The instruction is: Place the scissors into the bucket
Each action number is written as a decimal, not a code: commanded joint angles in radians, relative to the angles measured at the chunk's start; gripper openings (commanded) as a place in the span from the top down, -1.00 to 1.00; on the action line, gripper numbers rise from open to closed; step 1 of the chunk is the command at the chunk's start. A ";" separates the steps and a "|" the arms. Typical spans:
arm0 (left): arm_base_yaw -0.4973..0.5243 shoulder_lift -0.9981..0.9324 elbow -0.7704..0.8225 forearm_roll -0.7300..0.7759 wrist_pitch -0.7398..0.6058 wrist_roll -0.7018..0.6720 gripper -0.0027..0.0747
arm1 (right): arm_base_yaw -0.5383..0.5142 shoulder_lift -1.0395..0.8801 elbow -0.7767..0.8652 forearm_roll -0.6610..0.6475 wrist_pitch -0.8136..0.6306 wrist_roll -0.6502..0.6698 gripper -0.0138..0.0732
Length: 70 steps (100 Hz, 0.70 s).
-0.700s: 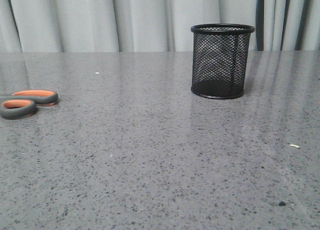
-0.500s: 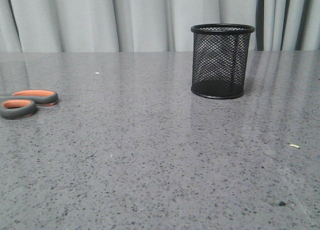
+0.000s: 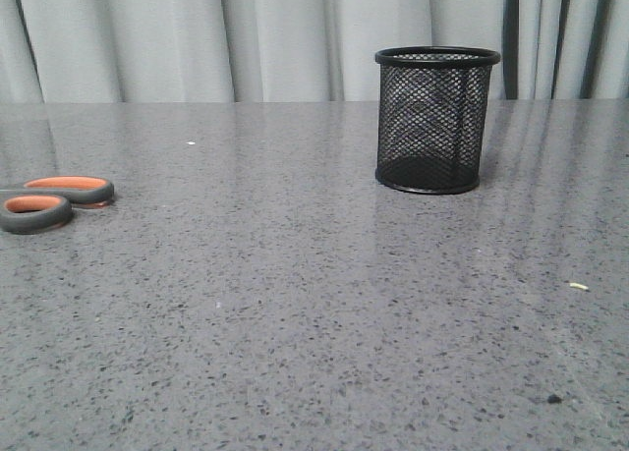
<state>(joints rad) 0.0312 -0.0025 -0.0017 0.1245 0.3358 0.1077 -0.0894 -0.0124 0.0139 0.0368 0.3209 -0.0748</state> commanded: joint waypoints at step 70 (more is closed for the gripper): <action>-0.011 -0.027 0.041 0.196 -0.178 -0.011 0.98 | -0.004 -0.021 0.005 0.428 -0.392 -0.001 0.84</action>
<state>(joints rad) 0.0312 -0.0025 0.0000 0.3159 0.3210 0.1077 -0.0894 -0.0124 0.0139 0.3928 0.0166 -0.0748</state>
